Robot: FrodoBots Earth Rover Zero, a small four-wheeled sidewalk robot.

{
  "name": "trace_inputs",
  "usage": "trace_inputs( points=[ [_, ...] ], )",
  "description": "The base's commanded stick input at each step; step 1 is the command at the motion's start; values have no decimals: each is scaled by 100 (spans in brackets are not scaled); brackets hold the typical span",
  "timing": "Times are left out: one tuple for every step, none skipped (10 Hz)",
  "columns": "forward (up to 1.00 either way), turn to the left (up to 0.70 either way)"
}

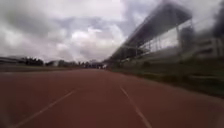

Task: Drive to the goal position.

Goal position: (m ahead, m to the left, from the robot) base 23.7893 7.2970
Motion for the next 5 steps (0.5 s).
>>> trace_inputs(
  points=[
    [70, 1],
    [70, 1],
    [70, 1],
    [70, 1],
    [70, 1]
  ],
)
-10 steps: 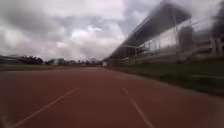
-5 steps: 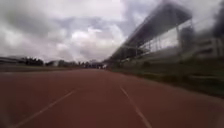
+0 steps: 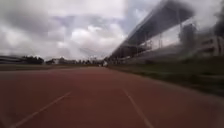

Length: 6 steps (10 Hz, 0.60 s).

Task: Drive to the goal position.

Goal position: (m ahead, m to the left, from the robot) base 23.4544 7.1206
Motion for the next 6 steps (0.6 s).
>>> trace_inputs(
  points=[
    [70, 1],
    [70, 1],
    [70, 1],
    [70, 1],
    [70, 1],
    [70, 1]
  ],
)
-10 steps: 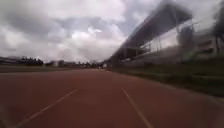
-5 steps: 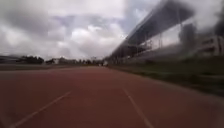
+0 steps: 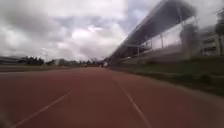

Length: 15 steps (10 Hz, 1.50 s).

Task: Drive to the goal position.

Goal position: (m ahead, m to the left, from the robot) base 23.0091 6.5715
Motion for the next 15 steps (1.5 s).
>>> trace_inputs(
  points=[
    [70, 1],
    [70, 1],
    [70, 1],
    [70, 1],
    [70, 1],
    [70, 1],
    [70, 1],
    [70, 1],
    [70, 1],
    [70, 1],
    [70, 1],
    [70, 1],
    [70, 1],
    [70, 1],
    [70, 1]
  ],
)
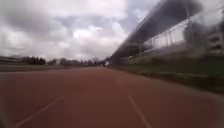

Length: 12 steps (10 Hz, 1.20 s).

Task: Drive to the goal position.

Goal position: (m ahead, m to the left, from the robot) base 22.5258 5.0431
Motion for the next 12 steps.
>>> trace_inputs(
  points=[
    [70, 1],
    [70, 1],
    [70, 1],
    [70, 1],
    [70, 1],
    [70, 1],
    [70, 1],
    [70, 1],
    [70, 1],
    [70, 1],
    [70, 1],
    [70, 1]
  ],
)
